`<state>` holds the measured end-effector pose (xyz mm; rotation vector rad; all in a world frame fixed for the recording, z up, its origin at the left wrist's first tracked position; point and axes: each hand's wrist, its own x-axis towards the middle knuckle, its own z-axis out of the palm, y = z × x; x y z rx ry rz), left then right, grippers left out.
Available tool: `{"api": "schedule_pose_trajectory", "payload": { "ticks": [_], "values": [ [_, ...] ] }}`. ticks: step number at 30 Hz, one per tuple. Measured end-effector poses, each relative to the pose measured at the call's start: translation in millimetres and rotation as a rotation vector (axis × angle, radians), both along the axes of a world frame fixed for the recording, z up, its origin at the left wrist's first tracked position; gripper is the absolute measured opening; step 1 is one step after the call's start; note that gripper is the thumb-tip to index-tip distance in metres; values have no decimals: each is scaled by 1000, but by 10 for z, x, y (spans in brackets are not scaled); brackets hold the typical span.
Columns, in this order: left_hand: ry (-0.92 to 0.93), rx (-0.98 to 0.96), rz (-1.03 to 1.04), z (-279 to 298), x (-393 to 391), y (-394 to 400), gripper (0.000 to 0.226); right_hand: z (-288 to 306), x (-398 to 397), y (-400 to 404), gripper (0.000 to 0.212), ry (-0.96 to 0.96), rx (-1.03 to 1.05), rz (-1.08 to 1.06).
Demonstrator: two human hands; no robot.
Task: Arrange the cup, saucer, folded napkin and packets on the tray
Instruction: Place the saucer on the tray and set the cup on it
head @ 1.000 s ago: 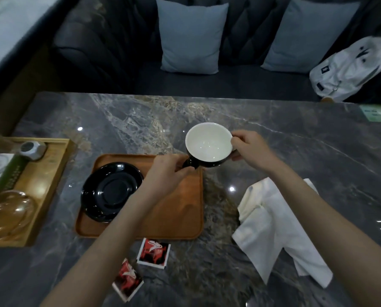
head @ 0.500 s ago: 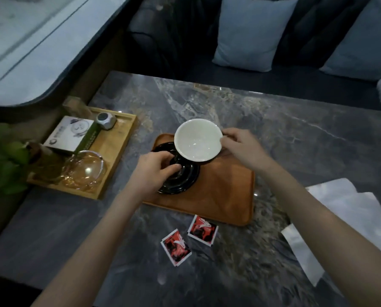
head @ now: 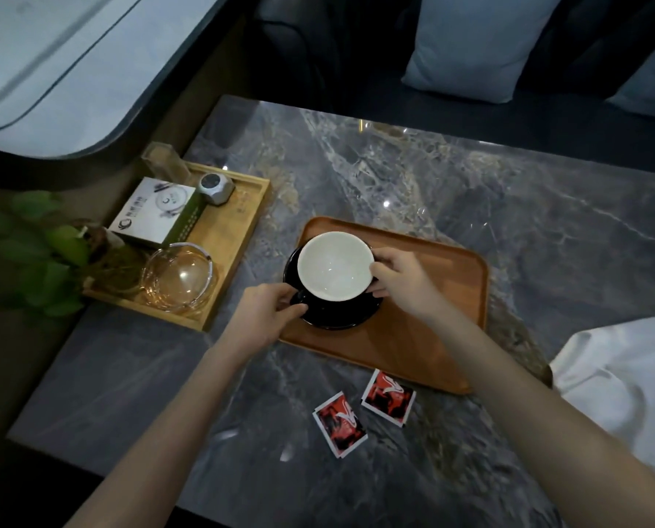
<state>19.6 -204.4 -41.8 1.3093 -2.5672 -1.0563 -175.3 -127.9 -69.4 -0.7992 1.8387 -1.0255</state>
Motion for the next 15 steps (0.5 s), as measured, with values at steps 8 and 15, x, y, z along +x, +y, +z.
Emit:
{"api": "schedule_pose_trajectory", "payload": {
  "ticks": [8,15],
  "values": [
    [-4,18,4,-58,12,-18,22,-69,5,-11,37,4,-5,-22],
    [19,13,37,-98,24,16,17,-83,63,49,27,-65,-36,-76]
  ]
}}
